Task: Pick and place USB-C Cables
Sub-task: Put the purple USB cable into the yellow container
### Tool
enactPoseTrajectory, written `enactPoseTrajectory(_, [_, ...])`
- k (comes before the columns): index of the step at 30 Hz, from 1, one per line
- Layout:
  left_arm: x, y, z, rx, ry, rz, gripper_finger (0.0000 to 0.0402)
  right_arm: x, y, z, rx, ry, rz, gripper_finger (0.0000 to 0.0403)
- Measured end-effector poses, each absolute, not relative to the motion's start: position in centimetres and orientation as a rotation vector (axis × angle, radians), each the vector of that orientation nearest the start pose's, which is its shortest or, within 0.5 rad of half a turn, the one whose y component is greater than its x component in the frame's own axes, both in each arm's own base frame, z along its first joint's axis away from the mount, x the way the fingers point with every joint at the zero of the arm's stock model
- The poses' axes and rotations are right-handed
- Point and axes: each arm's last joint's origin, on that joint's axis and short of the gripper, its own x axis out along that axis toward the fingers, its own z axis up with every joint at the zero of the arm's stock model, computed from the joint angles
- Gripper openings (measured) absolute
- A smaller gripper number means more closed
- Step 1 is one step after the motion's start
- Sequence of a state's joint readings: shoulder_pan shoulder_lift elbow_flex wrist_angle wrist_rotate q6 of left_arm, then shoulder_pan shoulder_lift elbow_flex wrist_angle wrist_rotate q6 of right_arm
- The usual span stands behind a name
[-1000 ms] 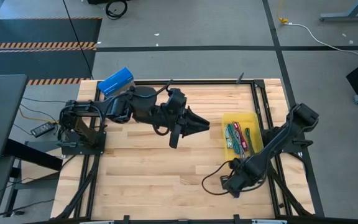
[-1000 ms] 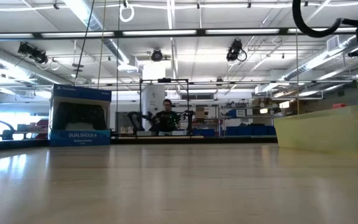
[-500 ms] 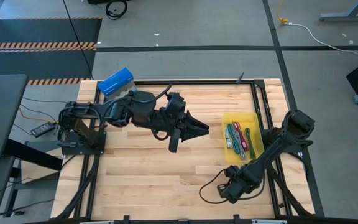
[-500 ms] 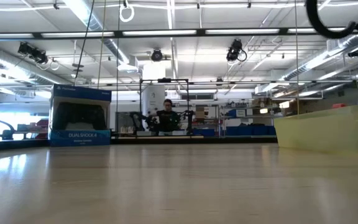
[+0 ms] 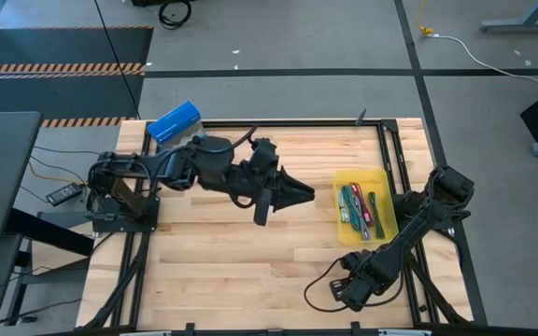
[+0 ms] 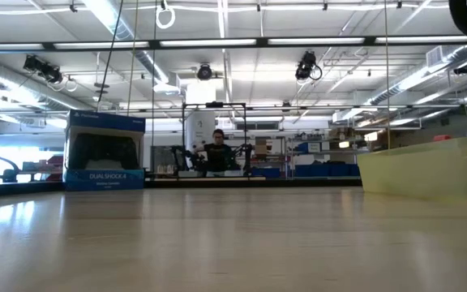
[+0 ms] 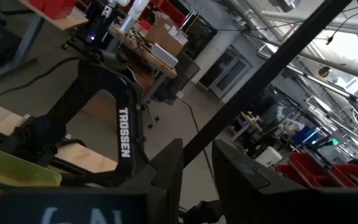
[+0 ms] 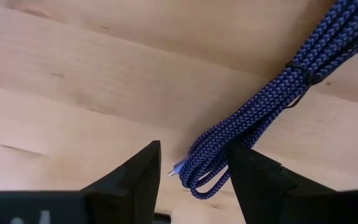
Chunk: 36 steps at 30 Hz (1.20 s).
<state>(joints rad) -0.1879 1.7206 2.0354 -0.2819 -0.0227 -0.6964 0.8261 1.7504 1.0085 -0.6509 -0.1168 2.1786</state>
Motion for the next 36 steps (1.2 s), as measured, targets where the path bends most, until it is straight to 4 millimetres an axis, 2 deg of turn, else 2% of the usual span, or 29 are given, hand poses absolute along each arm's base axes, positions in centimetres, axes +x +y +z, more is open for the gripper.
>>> enactPoseTrajectory(4, [36.4,-6.8,50.1,-0.699,0.024,-0.165,0.0094,20.5,22.6,14.7,1.205,1.403,-0.891,0.0190])
enactPoseTrajectory(14, [36.2,-8.1,50.0,-0.674,0.039,-0.198,0.0094,20.5,22.7,14.7,1.214,1.415,-0.896,0.0189])
enactPoseTrajectory(22, [35.9,-9.1,49.2,-0.617,0.135,-0.227,0.0094,20.1,22.3,14.2,1.231,1.413,-0.953,0.0188])
enactPoseTrajectory(28, [35.8,-9.5,49.2,-0.635,0.154,-0.273,0.0094,20.3,22.5,16.3,1.269,1.378,-0.900,0.0186])
enactPoseTrajectory(33, [35.8,-9.6,49.2,-0.633,0.153,-0.279,0.0094,19.6,22.6,16.5,1.228,1.422,-0.940,0.0185])
enactPoseTrajectory(36, [35.8,-9.5,49.2,-0.633,0.152,-0.276,0.0094,18.9,22.4,15.9,1.209,1.419,-0.999,0.0185])
